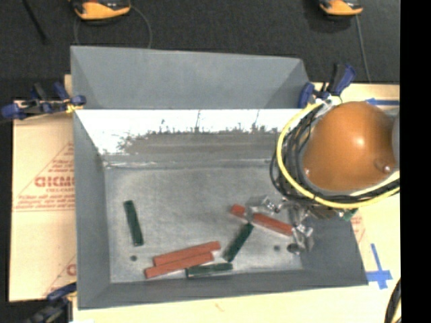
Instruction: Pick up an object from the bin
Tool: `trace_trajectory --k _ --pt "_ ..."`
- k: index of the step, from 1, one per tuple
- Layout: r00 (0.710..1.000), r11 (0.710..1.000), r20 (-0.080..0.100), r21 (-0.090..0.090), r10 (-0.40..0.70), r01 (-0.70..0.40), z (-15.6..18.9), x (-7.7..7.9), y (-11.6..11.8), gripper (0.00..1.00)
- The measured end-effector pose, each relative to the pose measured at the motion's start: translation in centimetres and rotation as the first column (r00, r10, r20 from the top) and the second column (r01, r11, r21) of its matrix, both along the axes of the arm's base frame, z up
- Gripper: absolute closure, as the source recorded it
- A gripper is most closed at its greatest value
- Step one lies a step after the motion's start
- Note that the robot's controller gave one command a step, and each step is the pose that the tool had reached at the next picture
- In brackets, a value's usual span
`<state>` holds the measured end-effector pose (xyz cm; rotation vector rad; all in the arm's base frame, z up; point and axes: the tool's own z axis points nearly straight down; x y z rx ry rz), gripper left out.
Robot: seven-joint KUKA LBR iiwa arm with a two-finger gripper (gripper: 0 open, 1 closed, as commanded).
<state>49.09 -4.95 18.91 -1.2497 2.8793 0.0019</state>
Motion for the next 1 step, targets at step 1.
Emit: trace_trajectory --k 1 --pt "1.000 1.000 -0.004 0.001 -0.030 0.030 -11.17 -0.36 3.13 0.00"
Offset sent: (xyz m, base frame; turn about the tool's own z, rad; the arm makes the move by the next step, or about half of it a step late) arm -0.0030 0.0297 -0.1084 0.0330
